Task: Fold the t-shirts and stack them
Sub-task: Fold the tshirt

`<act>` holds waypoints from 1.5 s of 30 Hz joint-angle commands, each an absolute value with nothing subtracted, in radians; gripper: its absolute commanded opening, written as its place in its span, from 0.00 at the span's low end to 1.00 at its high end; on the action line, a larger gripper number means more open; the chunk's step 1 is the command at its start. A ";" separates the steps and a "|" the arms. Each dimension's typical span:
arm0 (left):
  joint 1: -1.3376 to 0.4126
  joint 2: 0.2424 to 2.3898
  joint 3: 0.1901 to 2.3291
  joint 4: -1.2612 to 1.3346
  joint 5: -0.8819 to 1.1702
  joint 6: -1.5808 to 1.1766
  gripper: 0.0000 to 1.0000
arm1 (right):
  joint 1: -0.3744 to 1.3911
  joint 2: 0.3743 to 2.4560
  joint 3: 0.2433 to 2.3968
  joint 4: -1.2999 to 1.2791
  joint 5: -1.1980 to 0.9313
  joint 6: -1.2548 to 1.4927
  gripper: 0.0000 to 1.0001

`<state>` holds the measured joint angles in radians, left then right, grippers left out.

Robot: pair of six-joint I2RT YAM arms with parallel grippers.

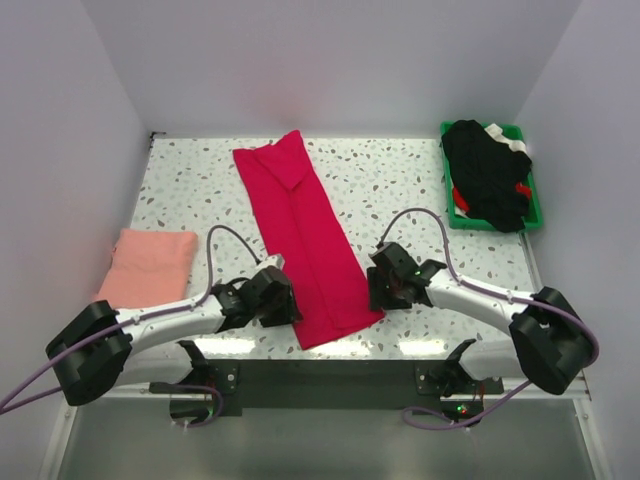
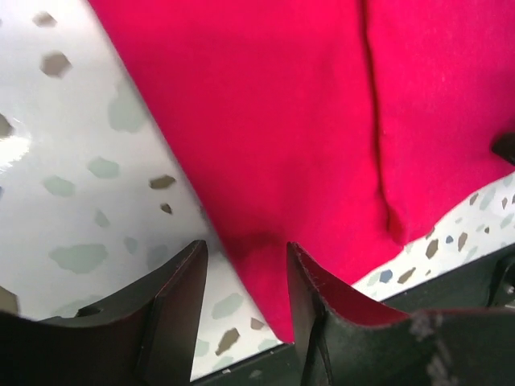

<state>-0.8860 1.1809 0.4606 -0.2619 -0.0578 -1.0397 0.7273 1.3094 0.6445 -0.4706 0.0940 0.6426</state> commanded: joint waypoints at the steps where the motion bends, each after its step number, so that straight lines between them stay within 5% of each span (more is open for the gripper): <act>1: -0.945 1.219 0.465 -0.365 -0.068 -1.121 0.49 | 0.715 1.278 0.615 -0.442 0.018 0.629 0.57; 17: -1.051 1.221 0.483 -0.540 -0.054 -1.175 0.47 | 0.704 1.239 0.575 -0.446 -0.018 0.641 0.51; 26: -1.069 1.264 0.440 -0.398 -0.009 -1.200 0.44 | 0.704 1.241 0.571 -0.445 -0.028 0.646 0.40; 39: -0.931 1.230 0.474 -0.560 -0.064 -1.066 0.01 | 0.709 1.262 0.588 -0.416 -0.110 0.649 0.03; 45: -0.888 1.203 0.491 -0.640 -0.052 -0.997 0.00 | 0.814 1.236 0.549 -0.374 -0.115 0.745 0.00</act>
